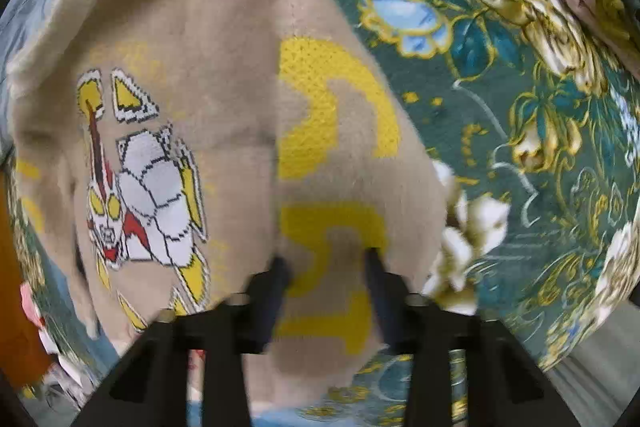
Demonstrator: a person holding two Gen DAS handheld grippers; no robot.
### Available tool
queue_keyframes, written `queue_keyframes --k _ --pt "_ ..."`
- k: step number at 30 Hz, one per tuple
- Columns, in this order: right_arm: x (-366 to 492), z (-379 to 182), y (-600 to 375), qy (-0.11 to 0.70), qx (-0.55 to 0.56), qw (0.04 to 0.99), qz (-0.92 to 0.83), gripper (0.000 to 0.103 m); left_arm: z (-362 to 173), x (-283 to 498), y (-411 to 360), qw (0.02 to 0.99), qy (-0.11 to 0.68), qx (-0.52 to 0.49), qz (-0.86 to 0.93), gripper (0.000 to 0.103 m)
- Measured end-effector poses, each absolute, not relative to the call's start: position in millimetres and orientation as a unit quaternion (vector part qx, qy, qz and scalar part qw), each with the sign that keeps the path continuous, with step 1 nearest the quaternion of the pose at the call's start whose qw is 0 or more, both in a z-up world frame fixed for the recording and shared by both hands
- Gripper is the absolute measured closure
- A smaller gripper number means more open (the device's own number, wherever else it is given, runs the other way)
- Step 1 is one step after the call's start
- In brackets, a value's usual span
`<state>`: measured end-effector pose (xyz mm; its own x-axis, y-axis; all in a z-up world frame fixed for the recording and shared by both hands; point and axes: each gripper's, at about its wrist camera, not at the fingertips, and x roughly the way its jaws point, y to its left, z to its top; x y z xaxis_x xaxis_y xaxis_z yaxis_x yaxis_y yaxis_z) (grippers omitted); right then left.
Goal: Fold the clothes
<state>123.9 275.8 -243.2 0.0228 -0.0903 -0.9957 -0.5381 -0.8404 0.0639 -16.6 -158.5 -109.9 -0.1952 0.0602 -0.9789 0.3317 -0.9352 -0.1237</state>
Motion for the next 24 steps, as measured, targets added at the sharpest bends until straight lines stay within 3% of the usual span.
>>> queue_keyframes --k 3,10,12,15,18,24 --pt "133 -227 301 0.209 -0.691 0.148 0.676 0.092 -109 -14 -142 0.083 0.157 0.63 -0.756 0.064" --pt "122 -190 387 0.106 -0.686 0.16 0.702 0.095 -106 1 -131 0.086 0.165 0.631 -0.753 0.064" --pt "110 -184 412 0.079 -0.684 0.187 0.701 0.1 -104 6 -137 0.096 0.169 0.629 -0.753 0.064" --pt "93 -191 451 0.078 -0.69 0.242 0.678 0.1 -101 15 -151 0.114 0.179 0.625 -0.751 0.064" --pt "91 -189 467 0.136 -0.678 0.265 0.672 0.1 -101 24 -169 0.129 0.195 0.621 -0.748 0.063" --pt "92 -144 433 0.142 -0.617 0.253 0.732 0.099 -118 46 -218 0.158 0.272 0.604 -0.732 0.059"
